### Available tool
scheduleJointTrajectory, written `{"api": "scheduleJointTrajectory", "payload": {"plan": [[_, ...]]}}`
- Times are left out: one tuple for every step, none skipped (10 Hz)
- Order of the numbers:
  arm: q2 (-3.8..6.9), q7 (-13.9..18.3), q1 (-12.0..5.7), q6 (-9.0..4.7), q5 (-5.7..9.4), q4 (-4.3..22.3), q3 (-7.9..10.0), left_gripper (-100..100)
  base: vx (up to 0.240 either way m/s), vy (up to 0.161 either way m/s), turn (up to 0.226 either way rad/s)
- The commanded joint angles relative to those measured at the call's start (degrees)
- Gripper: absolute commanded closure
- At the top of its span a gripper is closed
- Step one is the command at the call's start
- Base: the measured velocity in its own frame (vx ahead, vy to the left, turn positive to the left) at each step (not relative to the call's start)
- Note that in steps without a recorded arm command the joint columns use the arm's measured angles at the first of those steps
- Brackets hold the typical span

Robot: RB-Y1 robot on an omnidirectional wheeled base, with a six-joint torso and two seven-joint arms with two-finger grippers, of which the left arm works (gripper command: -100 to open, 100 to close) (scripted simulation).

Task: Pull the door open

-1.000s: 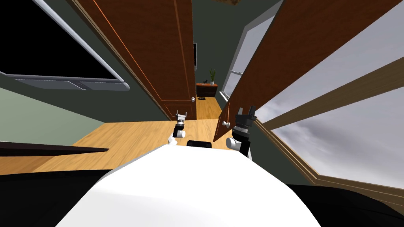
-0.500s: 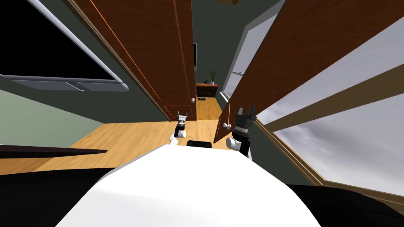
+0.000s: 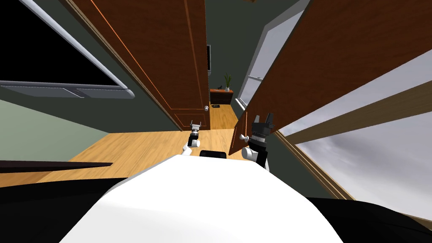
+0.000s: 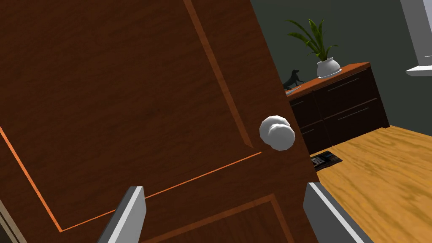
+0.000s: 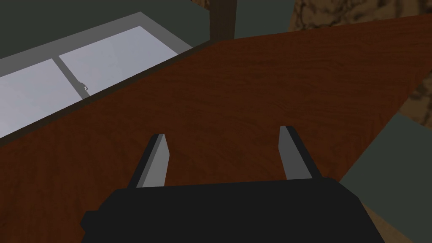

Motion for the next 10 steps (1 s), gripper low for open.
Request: {"api": "scheduleJointTrajectory", "payload": {"plan": [[-0.17, 1.7, -1.08, -0.84, 0.82, 2.7, -0.18, -100, 0.070, 0.000, -0.001], [-0.32, 2.7, -1.88, -1.36, 1.35, 4.1, -0.27, -100, 0.088, 0.014, -0.001], [-0.32, 2.7, -1.88, -1.36, 1.35, 4.6, -0.27, -100, 0.068, 0.014, -0.005], [-0.48, 3.7, -2.67, -1.88, 1.88, 6.4, -0.37, -100, 0.059, 0.014, 0.000], [-0.64, 4.7, -3.47, -2.40, 2.41, 8.2, -0.46, -100, 0.083, 0.012, -0.004], [-0.80, 5.7, -4.27, -2.93, 2.94, 10.0, -0.56, -100, 0.092, 0.003, -0.005], [-0.98, 6.6, -5.02, -3.41, 3.44, 11.6, -0.65, -100, 0.105, 0.014, -0.003], [-1.18, 7.5, -5.74, -3.89, 3.91, 13.1, -0.73, -100, 0.112, 0.023, -0.009], [-1.18, 7.5, -5.74, -3.89, 3.91, 13.4, -0.73, -100, 0.068, 0.006, -0.006], [-1.38, 8.4, -6.46, -4.36, 4.39, 15.1, -0.82, -100, 0.050, -0.004, -0.006]]}}
